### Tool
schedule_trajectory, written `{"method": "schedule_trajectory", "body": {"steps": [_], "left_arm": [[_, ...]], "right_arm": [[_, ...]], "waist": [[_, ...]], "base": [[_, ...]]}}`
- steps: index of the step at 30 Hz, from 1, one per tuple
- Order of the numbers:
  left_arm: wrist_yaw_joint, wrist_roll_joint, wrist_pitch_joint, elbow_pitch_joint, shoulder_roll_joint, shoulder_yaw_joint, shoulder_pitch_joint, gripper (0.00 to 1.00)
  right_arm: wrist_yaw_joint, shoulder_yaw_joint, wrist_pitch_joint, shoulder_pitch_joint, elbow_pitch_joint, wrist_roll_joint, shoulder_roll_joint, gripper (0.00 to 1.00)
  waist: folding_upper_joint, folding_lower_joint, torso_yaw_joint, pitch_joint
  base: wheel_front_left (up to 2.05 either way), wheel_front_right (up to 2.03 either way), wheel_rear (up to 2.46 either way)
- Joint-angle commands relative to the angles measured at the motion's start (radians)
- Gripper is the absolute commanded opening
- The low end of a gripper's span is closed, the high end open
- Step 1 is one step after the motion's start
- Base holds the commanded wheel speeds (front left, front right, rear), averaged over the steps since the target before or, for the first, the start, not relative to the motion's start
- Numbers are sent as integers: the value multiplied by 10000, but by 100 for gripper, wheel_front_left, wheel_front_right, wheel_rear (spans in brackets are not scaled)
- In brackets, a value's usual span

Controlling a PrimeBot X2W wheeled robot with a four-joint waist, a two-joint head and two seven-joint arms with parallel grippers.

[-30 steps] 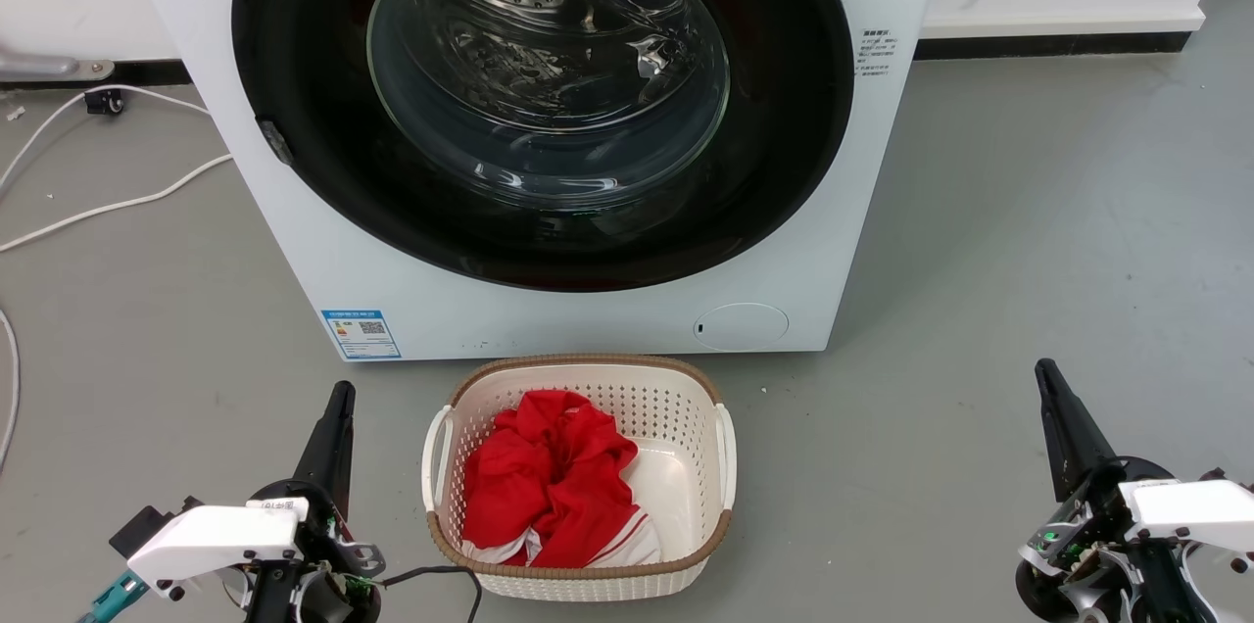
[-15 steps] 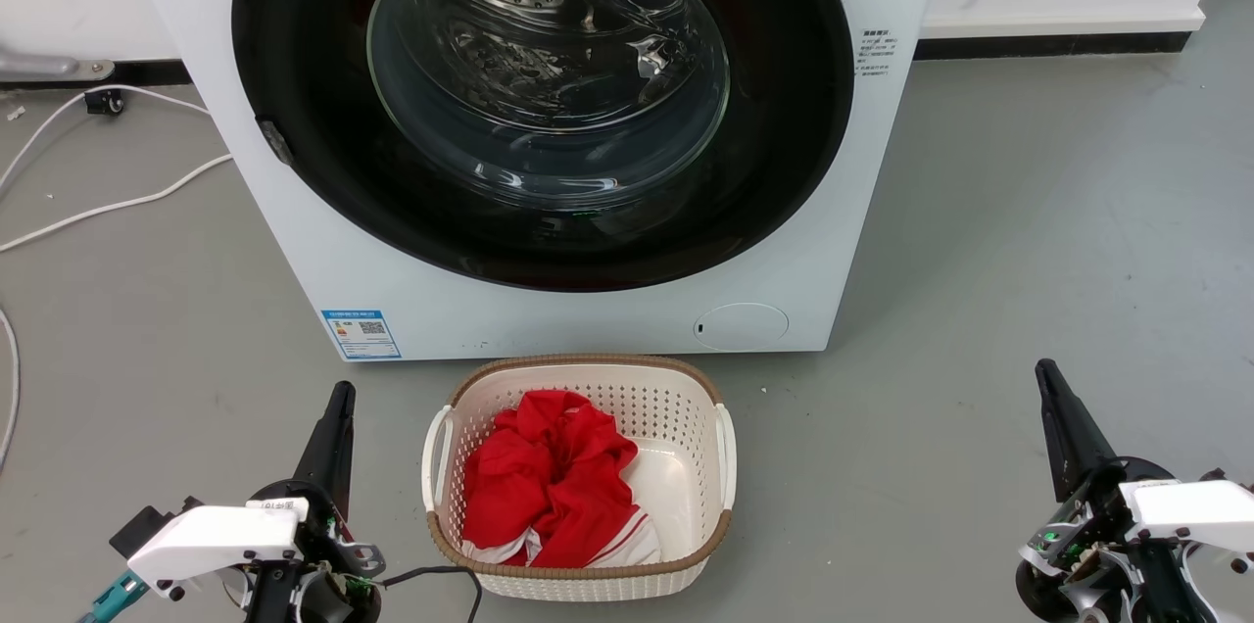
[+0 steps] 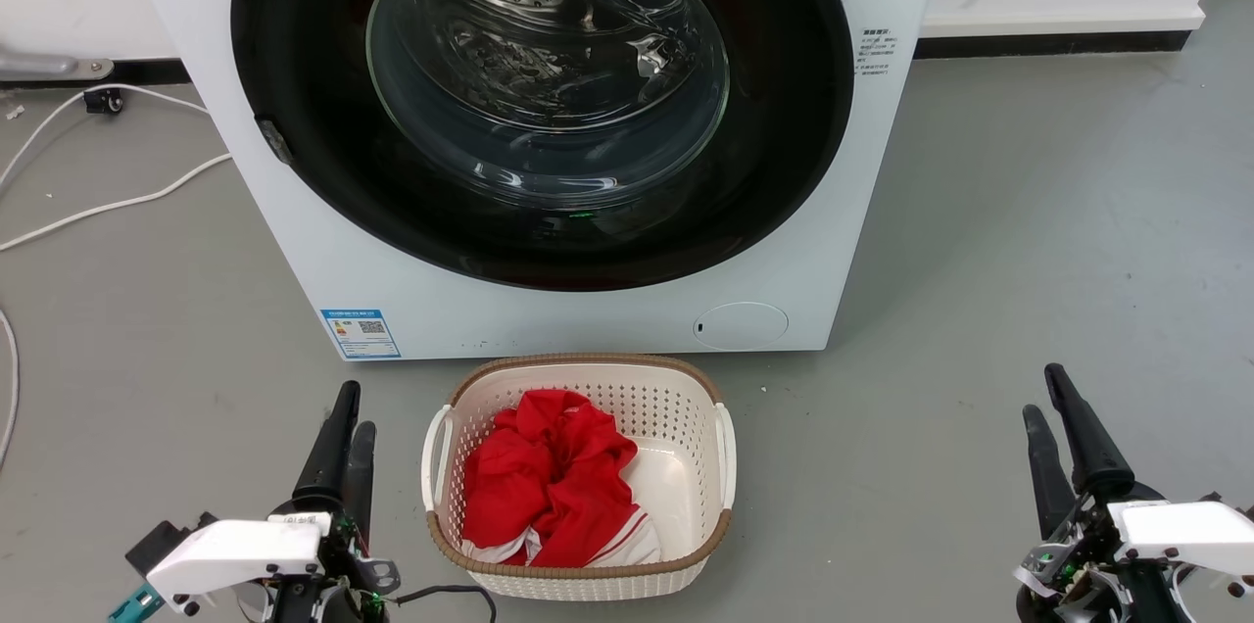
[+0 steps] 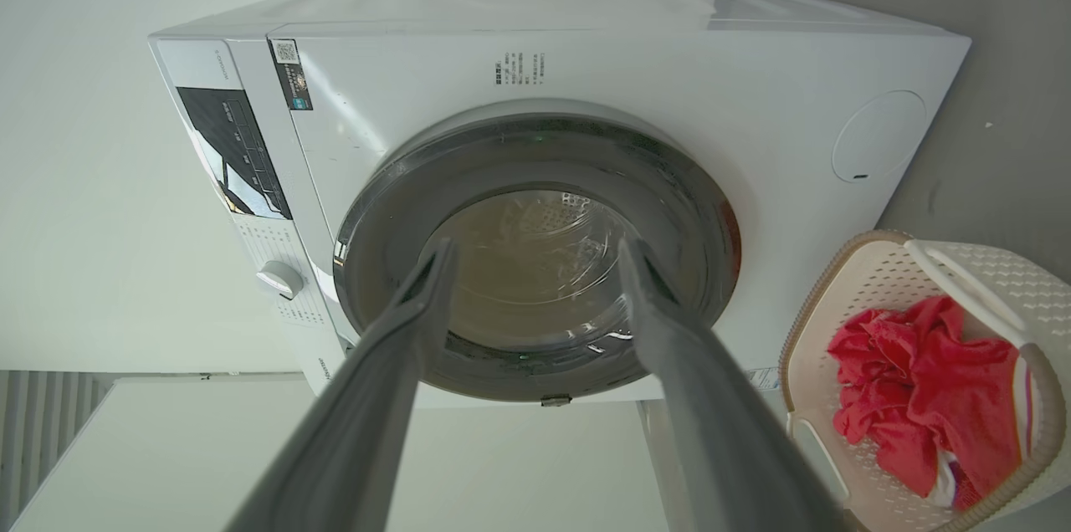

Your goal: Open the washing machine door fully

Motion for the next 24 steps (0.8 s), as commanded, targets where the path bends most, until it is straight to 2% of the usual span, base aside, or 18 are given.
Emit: {"method": "schedule_trajectory", "body": {"steps": [1, 6, 24], "left_arm": [[-11, 190, -98, -253, 51, -36, -292, 100], [-12, 965, -327, -528, 47, -117, -327, 100], [-18, 4593, -1053, -1517, 31, -313, -413, 100]], "right_arm": [[2, 0, -90, -153, -263, -194, -24, 100], [2, 14, -313, -134, -470, -1031, -9, 100], [2, 388, -1010, -83, -1420, -5363, 40, 100]], "waist": [[-1, -1, 1, 2], [-1, -1, 5, 13], [-1, -1, 15, 88]], "base": [[0, 0, 0], [0, 0, 0], [0, 0, 0]]}}
